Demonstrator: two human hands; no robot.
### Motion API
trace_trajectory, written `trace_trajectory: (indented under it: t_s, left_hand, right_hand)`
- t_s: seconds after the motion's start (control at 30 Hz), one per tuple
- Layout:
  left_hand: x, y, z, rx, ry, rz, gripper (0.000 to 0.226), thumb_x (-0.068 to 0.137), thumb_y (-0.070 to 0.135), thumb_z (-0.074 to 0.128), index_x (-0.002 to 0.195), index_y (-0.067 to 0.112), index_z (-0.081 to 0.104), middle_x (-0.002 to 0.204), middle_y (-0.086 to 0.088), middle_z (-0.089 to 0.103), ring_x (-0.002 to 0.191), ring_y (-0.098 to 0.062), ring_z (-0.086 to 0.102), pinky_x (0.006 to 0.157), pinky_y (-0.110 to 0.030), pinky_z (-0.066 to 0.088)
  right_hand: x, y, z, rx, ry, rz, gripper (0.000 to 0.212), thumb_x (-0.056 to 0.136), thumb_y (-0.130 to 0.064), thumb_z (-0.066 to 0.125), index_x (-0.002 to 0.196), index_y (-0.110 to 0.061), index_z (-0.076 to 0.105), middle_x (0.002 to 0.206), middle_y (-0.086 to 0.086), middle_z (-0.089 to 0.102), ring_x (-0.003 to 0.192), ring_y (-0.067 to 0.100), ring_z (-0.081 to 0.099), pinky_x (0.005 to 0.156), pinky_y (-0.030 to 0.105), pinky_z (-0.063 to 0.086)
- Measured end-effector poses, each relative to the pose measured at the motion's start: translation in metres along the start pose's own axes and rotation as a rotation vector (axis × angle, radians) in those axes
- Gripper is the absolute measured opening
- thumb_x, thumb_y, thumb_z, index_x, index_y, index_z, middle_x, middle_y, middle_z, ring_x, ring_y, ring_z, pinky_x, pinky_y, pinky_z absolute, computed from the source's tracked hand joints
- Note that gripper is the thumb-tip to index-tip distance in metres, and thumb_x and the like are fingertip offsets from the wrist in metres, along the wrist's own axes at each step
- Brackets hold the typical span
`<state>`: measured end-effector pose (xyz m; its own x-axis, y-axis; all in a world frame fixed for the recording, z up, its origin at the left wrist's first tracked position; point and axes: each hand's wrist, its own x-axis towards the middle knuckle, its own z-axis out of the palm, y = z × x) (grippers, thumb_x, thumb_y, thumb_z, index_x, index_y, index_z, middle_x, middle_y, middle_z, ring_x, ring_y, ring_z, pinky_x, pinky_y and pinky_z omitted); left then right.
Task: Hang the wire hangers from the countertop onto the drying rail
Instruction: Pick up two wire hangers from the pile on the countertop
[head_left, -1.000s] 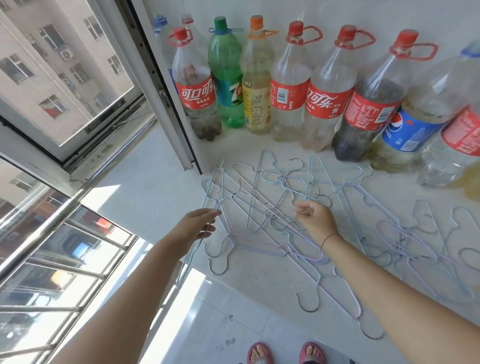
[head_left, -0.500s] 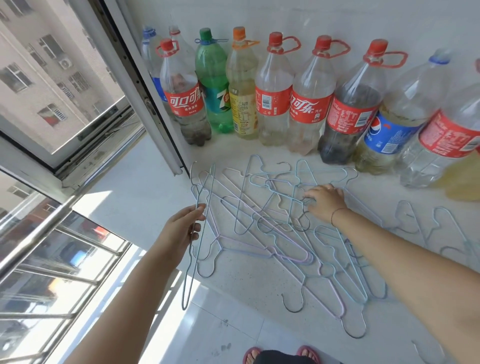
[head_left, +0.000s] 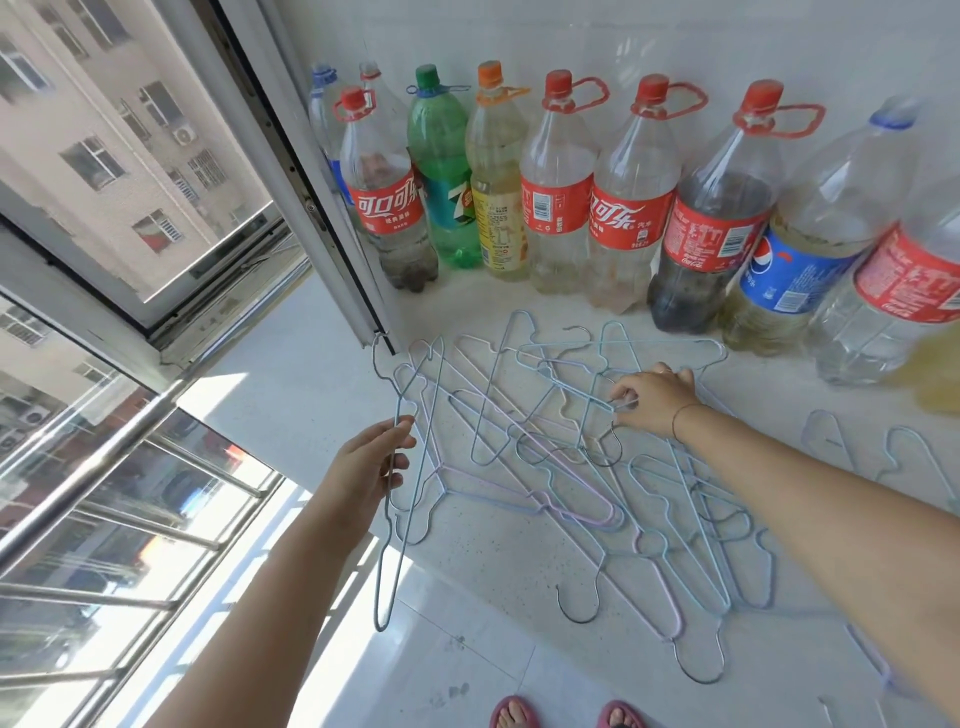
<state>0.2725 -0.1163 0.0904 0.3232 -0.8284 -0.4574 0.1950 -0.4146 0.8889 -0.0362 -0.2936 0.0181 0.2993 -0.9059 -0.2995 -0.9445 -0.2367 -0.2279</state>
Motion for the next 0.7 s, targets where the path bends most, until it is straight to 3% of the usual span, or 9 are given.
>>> trace_trajectory:
  t_s: [0.27,0.4,0.47,0.57,0.63,0.7]
  left_hand:
    - [-0.010,0.002,0.010,0.014,0.025,0.009,0.021,0.091,0.020,0.059,0.108,0.009,0.065,0.083,0.000,0.056,0.067,-0.013,0.046,0.061,-0.024,0.034]
    - [-0.014,0.007,0.014,-0.005,0.016,0.018,0.016,0.090,0.018,0.059,0.103,0.011,0.066,0.081,0.000,0.056,0.064,-0.013,0.045,0.059,-0.024,0.033]
    - [-0.018,0.010,0.016,-0.036,0.017,0.019,0.016,0.091,0.016,0.058,0.102,0.010,0.066,0.079,0.000,0.055,0.063,-0.012,0.043,0.058,-0.024,0.031]
    - [-0.025,0.015,0.016,-0.089,0.022,0.012,0.016,0.092,0.014,0.054,0.103,0.009,0.065,0.076,0.000,0.052,0.060,-0.012,0.041,0.057,-0.024,0.030]
    - [-0.029,0.018,0.014,-0.120,0.021,0.005,0.016,0.093,0.015,0.052,0.102,0.010,0.066,0.075,0.000,0.051,0.059,-0.012,0.041,0.057,-0.023,0.030]
    - [-0.034,0.021,0.010,-0.150,0.033,0.007,0.017,0.094,0.015,0.052,0.101,0.010,0.067,0.074,-0.001,0.052,0.057,-0.012,0.041,0.056,-0.023,0.030]
  right_hand:
    - [-0.009,-0.003,-0.035,0.204,0.039,-0.064,0.015,0.077,-0.049,0.064,0.085,-0.036,0.068,0.097,-0.012,0.067,0.111,0.017,0.044,0.088,0.035,0.025]
    - [-0.019,-0.007,-0.049,0.656,0.024,-0.078,0.014,0.074,-0.042,0.070,0.079,-0.028,0.071,0.093,-0.005,0.071,0.100,0.019,0.062,0.097,0.038,0.042]
    - [-0.031,-0.016,-0.056,0.834,0.027,-0.080,0.016,0.078,-0.033,0.070,0.083,-0.018,0.072,0.096,0.002,0.071,0.097,0.019,0.064,0.091,0.030,0.045]
    - [-0.052,-0.036,-0.061,1.028,0.061,-0.045,0.012,0.083,-0.025,0.065,0.074,-0.019,0.067,0.084,0.005,0.065,0.078,0.011,0.055,0.075,0.017,0.042]
    - [-0.065,-0.052,-0.062,1.159,0.071,-0.009,0.009,0.085,-0.017,0.063,0.083,-0.011,0.068,0.070,0.001,0.059,0.061,0.009,0.043,0.056,0.013,0.037]
    - [-0.077,-0.069,-0.061,1.316,0.054,0.009,0.016,0.086,-0.008,0.060,0.097,0.001,0.066,0.065,0.000,0.059,0.053,0.009,0.041,0.047,0.014,0.034]
